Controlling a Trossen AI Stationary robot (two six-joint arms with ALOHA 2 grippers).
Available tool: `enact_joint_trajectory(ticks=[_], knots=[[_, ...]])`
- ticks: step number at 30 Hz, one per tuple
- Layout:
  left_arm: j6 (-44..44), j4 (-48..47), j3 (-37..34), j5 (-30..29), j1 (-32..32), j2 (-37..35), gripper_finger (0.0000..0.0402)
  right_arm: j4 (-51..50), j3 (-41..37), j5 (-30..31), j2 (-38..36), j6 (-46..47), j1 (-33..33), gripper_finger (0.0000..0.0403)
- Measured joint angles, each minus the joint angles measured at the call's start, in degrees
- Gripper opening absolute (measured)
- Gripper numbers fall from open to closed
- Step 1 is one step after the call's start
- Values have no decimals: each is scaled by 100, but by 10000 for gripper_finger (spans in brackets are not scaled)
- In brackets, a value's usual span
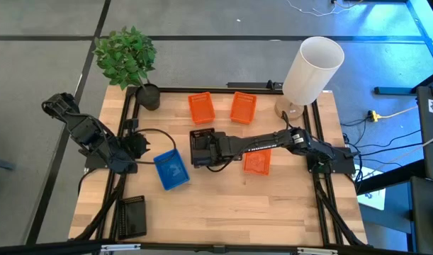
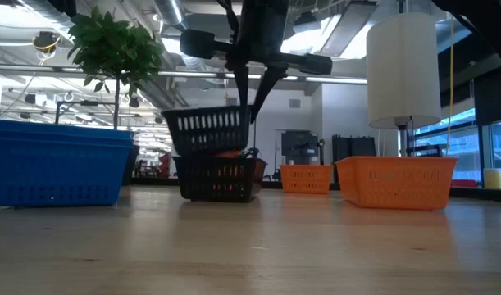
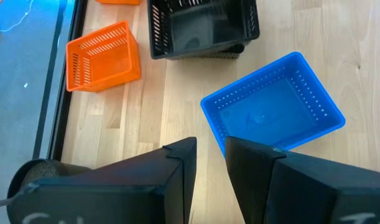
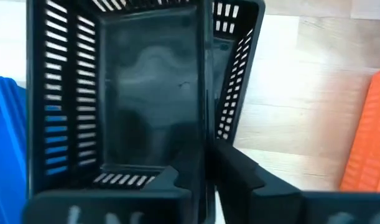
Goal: Stack baskets by color
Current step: Stack the bottom right black bin on top of the top right black bin
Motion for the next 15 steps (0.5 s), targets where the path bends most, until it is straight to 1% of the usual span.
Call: enact_joint_trajectory(ticks=[7,15], knots=[[51,0,0,0,0,0,76,0,0,15,2,-9,-24,81],[56,0,0,0,0,0,76,1,0,15,2,-31,-21,87]])
